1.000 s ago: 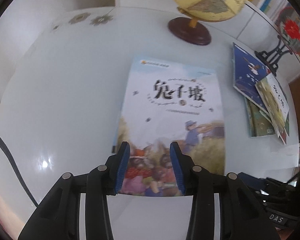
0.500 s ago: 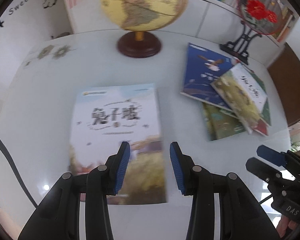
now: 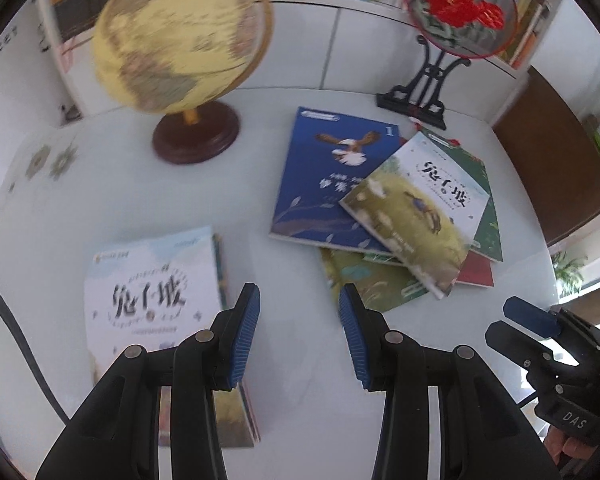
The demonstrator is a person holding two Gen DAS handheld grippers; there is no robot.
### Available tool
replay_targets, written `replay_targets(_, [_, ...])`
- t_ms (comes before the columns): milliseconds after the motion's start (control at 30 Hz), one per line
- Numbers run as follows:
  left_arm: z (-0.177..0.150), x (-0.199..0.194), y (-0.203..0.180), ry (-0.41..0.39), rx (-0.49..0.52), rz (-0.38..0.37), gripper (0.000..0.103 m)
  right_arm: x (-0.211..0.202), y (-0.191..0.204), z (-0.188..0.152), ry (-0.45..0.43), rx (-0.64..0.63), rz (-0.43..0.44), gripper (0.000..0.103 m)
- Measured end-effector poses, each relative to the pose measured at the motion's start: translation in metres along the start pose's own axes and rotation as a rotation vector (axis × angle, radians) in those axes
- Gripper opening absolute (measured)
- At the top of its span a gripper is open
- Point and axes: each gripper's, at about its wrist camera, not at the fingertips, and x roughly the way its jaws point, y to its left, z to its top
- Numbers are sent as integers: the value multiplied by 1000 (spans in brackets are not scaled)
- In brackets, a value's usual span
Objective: Organize books
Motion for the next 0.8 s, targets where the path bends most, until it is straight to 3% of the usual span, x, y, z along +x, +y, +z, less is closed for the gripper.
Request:
replay_targets(167, [26, 13, -25, 6, 76, 0, 39, 1, -33, -1, -12, 135, 32, 48])
replay_targets(300, [44, 26, -42, 21, 120, -28, 39, 2, -53, 0, -23, 178, 2, 48])
replay_targets(400, [56, 35, -58, 20, 166, -34, 39, 2, -66, 2, -38, 179, -36, 48])
replay_targets(500, [67, 40, -72, -23, 215, 12, 39, 4, -77, 6, -49, 167, -95, 48])
replay_targets(700, [80, 57, -86, -24, 225, 4, 39, 5, -88, 13, -101, 95, -181, 48])
replay_targets(800, [82, 67, -91, -8, 238, 2, 39, 13, -100, 14, -98, 143, -158, 48])
